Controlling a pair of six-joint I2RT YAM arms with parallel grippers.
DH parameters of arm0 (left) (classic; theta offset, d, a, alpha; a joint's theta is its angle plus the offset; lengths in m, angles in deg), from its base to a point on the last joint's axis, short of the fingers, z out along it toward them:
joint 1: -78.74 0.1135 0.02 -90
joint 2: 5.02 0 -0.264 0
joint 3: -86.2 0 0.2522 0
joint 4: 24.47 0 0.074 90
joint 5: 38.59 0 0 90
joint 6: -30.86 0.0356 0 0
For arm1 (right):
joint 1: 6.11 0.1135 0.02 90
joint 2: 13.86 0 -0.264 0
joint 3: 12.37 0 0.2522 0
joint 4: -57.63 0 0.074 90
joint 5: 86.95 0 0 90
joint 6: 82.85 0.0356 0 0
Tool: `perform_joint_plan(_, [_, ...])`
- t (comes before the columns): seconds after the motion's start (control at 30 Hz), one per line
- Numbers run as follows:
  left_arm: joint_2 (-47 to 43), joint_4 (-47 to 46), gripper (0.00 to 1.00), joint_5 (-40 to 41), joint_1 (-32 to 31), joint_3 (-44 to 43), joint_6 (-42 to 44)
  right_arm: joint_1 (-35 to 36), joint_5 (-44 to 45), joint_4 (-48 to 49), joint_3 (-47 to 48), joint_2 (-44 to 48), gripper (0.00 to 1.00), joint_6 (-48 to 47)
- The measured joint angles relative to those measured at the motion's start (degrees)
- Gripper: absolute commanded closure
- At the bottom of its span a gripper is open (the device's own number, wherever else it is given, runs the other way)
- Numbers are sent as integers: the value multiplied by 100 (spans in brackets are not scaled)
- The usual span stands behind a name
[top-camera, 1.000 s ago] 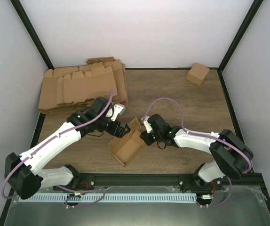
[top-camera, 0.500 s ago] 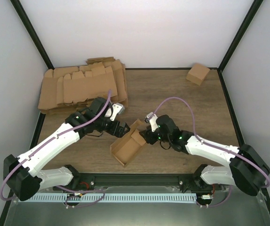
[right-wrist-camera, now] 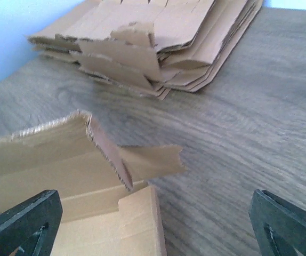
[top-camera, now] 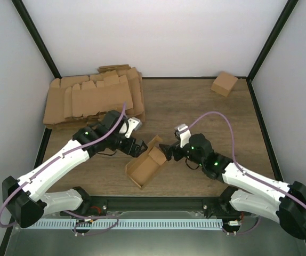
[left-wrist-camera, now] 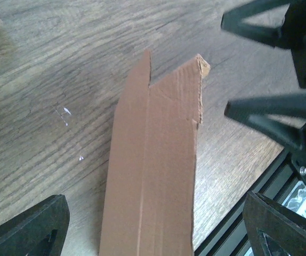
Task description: Fold the paper box
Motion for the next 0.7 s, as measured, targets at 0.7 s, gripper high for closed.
perform_joint_plan(0.7, [470, 546, 28, 774, -468, -363, -157, -74, -551, 153, -44, -863, 32, -337])
